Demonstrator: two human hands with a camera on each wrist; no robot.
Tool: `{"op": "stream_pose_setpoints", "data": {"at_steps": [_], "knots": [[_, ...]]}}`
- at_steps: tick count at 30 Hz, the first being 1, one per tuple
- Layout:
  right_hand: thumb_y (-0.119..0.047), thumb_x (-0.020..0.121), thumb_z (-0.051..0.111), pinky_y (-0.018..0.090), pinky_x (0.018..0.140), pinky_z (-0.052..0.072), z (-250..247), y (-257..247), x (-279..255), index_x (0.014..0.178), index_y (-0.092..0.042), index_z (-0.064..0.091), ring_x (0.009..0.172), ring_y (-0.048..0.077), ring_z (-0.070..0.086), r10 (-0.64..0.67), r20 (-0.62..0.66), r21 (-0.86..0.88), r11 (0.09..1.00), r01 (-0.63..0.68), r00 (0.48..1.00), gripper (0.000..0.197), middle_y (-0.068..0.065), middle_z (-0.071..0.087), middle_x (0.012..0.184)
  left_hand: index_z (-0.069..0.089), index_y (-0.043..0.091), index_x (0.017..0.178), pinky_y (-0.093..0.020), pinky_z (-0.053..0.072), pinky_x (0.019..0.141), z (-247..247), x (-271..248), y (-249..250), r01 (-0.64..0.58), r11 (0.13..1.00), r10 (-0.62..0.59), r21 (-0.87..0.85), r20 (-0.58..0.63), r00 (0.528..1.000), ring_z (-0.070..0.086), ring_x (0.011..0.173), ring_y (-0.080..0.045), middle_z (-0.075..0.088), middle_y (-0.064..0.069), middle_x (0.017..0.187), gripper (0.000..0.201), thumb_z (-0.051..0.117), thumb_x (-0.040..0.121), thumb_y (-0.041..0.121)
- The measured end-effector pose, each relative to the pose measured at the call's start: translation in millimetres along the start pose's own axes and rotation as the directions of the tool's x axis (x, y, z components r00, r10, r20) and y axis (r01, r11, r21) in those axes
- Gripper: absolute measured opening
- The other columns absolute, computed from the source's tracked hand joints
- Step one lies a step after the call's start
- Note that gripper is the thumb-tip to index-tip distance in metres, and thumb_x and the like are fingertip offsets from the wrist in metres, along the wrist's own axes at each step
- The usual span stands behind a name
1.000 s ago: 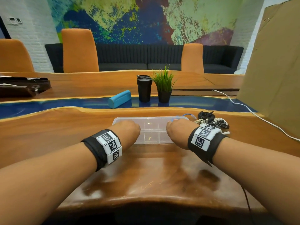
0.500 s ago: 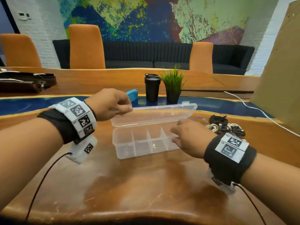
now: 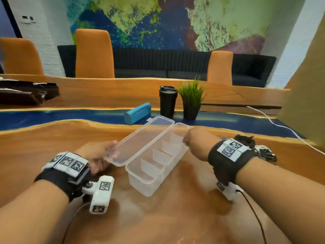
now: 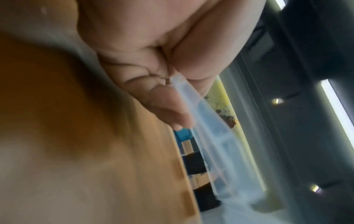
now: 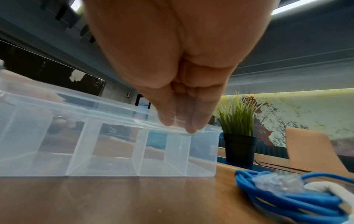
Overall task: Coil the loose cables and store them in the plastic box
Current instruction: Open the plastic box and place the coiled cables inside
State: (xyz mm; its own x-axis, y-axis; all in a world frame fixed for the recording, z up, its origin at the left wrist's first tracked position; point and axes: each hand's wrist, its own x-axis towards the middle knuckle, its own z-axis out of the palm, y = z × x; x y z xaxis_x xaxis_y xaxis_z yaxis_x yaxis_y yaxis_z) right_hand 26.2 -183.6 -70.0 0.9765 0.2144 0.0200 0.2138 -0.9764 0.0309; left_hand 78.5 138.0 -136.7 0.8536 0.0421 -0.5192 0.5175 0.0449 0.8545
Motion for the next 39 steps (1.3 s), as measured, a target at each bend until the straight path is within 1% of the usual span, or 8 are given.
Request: {"op": "stream_pose_setpoints", "data": {"at_steps": [5,9,12,19,23,29,36,39], "knots": [[-0.014,0.096,0.054,0.028,0.093,0.044,-15.8,19.0,-0.2,0.128,-0.021,0.064,0.112,0.022,0.059,0.017,-0.013,0.146,0.989,-0.015,1.0,0.034,0.001,0.066,0.124,0.063,0.01,0.096,-0.02,0.055,0.044,24.7,-22.4,18.1,-0.093,0.963,0.101,-0.251,0.019,0.995,0.061,0.055,-0.013,0.065,-0.006,0.078,0.018,0.061,0.095,0.028],[-0.009,0.091,0.06,0.033,0.089,0.053,-62.3,81.4,-7.0,0.107,-0.014,0.075,0.094,0.019,0.066,0.251,-0.221,0.356,0.92,-0.162,0.942,0.023,0.003,0.073,0.101,0.061,0.014,0.085,-0.017,0.053,0.048,35.2,-38.3,25.8,-0.228,0.94,0.251,-0.254,0.061,0.966,0.066,0.052,-0.005,0.067,-0.001,0.074,0.016,0.054,0.096,0.022],[-0.011,0.089,0.064,0.032,0.071,0.056,-77.3,119.9,-18.4,0.092,-0.01,0.077,0.067,0.017,0.063,0.392,-0.117,0.305,0.889,-0.343,0.912,0.013,0.005,0.071,0.076,0.062,0.013,0.088,-0.02,0.055,0.052,33.9,-46.6,23.9,-0.228,0.918,0.271,-0.323,0.095,0.958,0.07,0.058,-0.006,0.072,-0.002,0.07,0.015,0.05,0.094,0.021],[-0.021,0.08,0.07,0.02,0.047,0.044,-15.6,118.8,0.0,0.096,-0.013,0.073,0.056,0.011,0.059,0.479,0.236,0.152,0.841,-0.519,0.845,0.018,-0.002,0.065,0.071,0.077,0.017,0.055,-0.022,0.056,0.055,29.1,-38.9,7.6,-0.242,0.941,0.273,-0.236,0.11,0.956,0.07,0.069,-0.011,0.077,-0.001,0.078,0.046,0.048,0.091,0.024],[-0.038,0.089,0.065,0.028,0.066,0.053,5.5,103.5,25.0,0.077,-0.012,0.061,0.076,0.022,0.065,0.53,0.205,0.023,0.838,-0.546,0.823,0.029,0.006,0.067,0.083,0.08,0.012,0.07,-0.019,0.053,0.053,26.0,-34.2,3.1,-0.242,0.947,0.268,-0.214,0.102,0.958,0.061,0.078,-0.015,0.077,-0.005,0.084,0.037,0.051,0.09,0.024],[-0.034,0.083,0.071,0.033,0.087,0.056,19.8,88.2,46.9,0.103,-0.011,0.066,0.096,0.022,0.066,0.559,0.255,-0.171,0.829,-0.532,0.789,0.031,0.006,0.068,0.104,0.08,0.01,0.07,-0.02,0.054,0.052,32.8,-33.2,0.1,-0.249,0.948,0.274,-0.198,0.11,0.956,0.061,0.08,-0.02,0.076,-0.009,0.08,0.036,0.053,0.091,0.019],[-0.034,0.087,0.061,0.028,0.061,0.046,-19.4,90.2,36.0,0.074,-0.01,0.063,0.078,0.026,0.063,0.546,0.022,-0.176,0.826,-0.535,0.837,0.027,0.009,0.067,0.085,0.072,0.011,0.092,-0.021,0.044,0.055,35.6,-41.7,4.9,-0.235,0.949,0.26,-0.211,0.098,0.961,0.06,0.048,-0.01,0.074,-0.004,0.08,0.02,0.055,0.091,0.02],[-0.031,0.087,0.066,0.031,0.058,0.048,-59.1,77.8,18.3,0.074,-0.013,0.065,0.068,0.027,0.063,0.401,-0.189,0.069,0.916,-0.395,0.897,0.022,0.011,0.069,0.077,0.07,0.01,0.093,-0.016,0.045,0.045,38.7,-50.8,5.8,-0.252,0.939,0.276,-0.232,0.079,0.958,0.06,0.044,-0.009,0.069,-0.004,0.082,0.02,0.052,0.093,0.019]]}}
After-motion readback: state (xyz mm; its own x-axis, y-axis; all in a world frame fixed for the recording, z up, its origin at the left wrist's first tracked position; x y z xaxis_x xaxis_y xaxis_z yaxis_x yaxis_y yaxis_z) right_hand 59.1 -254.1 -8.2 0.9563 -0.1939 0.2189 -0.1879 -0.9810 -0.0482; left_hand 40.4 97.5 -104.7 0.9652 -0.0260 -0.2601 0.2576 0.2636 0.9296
